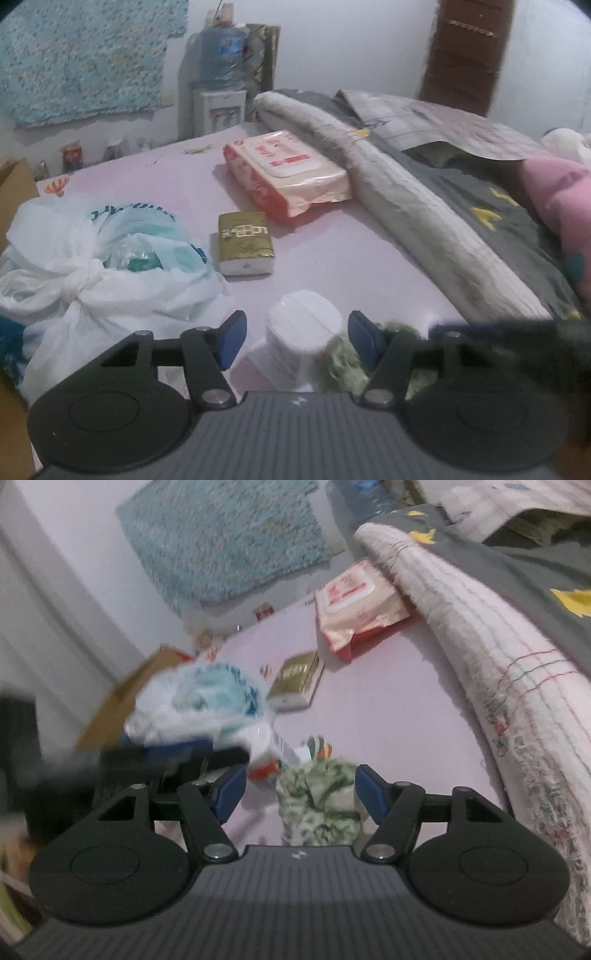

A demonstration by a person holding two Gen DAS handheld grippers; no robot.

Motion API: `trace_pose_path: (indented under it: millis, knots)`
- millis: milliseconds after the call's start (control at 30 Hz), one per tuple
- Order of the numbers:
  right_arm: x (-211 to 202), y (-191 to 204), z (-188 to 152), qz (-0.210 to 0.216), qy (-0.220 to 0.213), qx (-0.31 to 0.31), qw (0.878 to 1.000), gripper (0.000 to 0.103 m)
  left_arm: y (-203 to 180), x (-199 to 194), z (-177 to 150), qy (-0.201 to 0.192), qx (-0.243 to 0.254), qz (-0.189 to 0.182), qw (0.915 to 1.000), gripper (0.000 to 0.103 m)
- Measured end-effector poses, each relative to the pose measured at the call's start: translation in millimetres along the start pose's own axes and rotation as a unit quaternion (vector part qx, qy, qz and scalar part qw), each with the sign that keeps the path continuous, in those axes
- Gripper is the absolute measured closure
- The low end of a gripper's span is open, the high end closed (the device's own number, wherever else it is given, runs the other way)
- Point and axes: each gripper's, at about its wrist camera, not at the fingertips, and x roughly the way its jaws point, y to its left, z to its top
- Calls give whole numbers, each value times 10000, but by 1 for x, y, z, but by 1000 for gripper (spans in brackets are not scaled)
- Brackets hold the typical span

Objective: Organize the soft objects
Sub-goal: 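Grasp the white round tub with the left gripper while the right grasps the green scrunchie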

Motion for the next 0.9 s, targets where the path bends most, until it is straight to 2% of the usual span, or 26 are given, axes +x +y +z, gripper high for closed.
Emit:
trace_pose_path:
  millis: [100, 200, 233, 300, 333, 400, 500, 800, 867, 900]
  knots:
    - [10, 7, -7, -178, 167, -342, 9991, 37, 2, 14, 6, 172, 62, -86, 9998, 40]
    - [20, 12, -9, -536, 272, -639, 9961, 38, 2, 20, 10, 161, 80, -144, 9997, 40]
    - [24, 12, -10, -679, 298, -722, 9946, 40, 2, 21, 11, 156, 107, -138, 9997, 41]
    - [29, 12, -9, -890, 297, -892, 9916, 49, 1, 24, 13, 164, 134, -97, 9997, 42]
    - [29, 10, -7, -906, 264, -871, 9917, 50, 1, 25, 14, 174, 124, -89, 9997, 42]
    - [30, 2, -1, -963, 169, -675, 9929, 59, 1, 25, 16, 194, 110, -90, 9997, 42]
    - [27, -11, 7, -1126, -42, -362, 9930, 64, 1, 24, 17, 216, 128, -82, 9997, 42]
    - [26, -24, 19, -1708, -476, -205, 9839, 64, -10, 30, 18, 419, 277, -148, 9986, 41]
    - [23, -28, 20, -1677, -503, -47, 9845, 62, -12, 35, 17, 495, 303, -41, 9983, 42]
    - [19, -32, 20, -1578, -497, 100, 9862, 57, -13, 38, 16, 542, 301, 18, 9981, 42]
